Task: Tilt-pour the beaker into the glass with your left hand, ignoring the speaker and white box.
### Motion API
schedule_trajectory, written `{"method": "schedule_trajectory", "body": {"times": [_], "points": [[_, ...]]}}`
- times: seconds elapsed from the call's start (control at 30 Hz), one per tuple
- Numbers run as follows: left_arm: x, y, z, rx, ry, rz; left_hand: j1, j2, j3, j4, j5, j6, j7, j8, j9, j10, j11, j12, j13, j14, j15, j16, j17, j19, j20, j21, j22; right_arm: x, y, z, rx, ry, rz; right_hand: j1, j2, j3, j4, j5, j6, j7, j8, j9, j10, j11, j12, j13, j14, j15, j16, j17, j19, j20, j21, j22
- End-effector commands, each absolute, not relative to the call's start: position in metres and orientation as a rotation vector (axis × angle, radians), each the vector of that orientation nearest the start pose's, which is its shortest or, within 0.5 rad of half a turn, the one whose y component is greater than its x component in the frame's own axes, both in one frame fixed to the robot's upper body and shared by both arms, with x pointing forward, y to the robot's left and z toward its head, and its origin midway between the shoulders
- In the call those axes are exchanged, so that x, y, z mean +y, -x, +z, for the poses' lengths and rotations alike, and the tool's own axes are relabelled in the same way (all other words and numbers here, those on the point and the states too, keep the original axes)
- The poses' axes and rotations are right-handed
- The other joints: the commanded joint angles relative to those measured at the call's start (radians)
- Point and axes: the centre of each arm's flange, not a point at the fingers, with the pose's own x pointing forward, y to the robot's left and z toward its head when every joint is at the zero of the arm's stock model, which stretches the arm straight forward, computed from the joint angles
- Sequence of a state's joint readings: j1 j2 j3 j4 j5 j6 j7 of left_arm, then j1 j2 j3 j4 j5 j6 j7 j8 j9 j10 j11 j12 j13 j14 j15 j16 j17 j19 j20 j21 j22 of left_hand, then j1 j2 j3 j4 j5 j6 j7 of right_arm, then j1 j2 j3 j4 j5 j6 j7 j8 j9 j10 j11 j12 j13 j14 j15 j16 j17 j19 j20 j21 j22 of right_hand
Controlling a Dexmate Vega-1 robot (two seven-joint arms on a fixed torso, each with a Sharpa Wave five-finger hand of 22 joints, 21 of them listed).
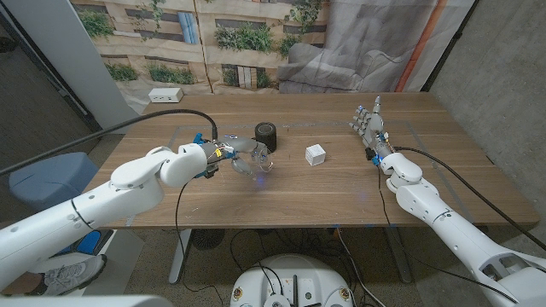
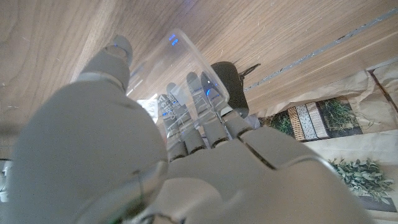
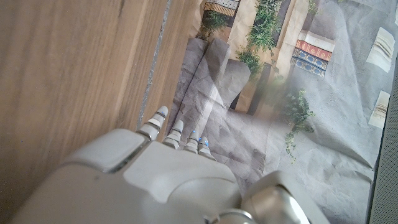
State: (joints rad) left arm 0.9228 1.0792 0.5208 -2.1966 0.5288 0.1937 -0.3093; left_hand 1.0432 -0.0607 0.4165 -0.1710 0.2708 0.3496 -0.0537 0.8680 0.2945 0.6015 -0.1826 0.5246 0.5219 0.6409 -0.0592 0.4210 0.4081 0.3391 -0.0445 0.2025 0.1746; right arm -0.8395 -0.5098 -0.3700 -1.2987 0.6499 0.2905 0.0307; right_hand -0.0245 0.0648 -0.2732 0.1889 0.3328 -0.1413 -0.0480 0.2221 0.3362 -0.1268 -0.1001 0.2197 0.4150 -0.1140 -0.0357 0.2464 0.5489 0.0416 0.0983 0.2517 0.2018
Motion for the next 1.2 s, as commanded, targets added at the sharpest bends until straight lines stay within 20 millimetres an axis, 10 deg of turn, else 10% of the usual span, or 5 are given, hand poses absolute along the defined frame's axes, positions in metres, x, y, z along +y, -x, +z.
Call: {"method": "schedule_trajectory", "body": {"times": [0.03, 1.2], "points": [[0.175, -0.5, 0.013, -0.556, -1.836, -0.291, -0.011, 0.173, 0.016, 0.008, 0.008, 0.0, 0.003, -0.002, -0.002, 0.017, -0.01, -0.003, 0.004, 0.001, -0.15, -0.004, 0.001, -0.007, -0.018, 0.0, 0.003, -0.291, -0.653, -0.027, -0.593, -0.042, 0.207, 0.003, 0.087, -0.007, 0.0, 0.006, -0.005, -0.001, 0.005, 0.002, -0.009, 0.003, 0.006, 0.005, -0.005, -0.02, 0.003, 0.006, 0.001, 0.006, 0.007, 0.005], [0.142, -0.501, 0.022, -0.383, -2.13, -0.288, -0.029, 0.203, 0.04, 0.007, 0.019, -0.003, 0.025, -0.014, -0.031, 0.0, 0.013, -0.029, 0.009, -0.013, -0.126, -0.031, -0.003, -0.014, -0.001, 0.0, 0.003, -0.291, -0.653, -0.027, -0.593, -0.042, 0.207, 0.003, 0.087, -0.007, 0.0, 0.006, -0.005, -0.001, 0.005, 0.002, -0.009, 0.003, 0.006, 0.005, -0.005, -0.02, 0.003, 0.006, 0.001, 0.006, 0.007, 0.005]]}}
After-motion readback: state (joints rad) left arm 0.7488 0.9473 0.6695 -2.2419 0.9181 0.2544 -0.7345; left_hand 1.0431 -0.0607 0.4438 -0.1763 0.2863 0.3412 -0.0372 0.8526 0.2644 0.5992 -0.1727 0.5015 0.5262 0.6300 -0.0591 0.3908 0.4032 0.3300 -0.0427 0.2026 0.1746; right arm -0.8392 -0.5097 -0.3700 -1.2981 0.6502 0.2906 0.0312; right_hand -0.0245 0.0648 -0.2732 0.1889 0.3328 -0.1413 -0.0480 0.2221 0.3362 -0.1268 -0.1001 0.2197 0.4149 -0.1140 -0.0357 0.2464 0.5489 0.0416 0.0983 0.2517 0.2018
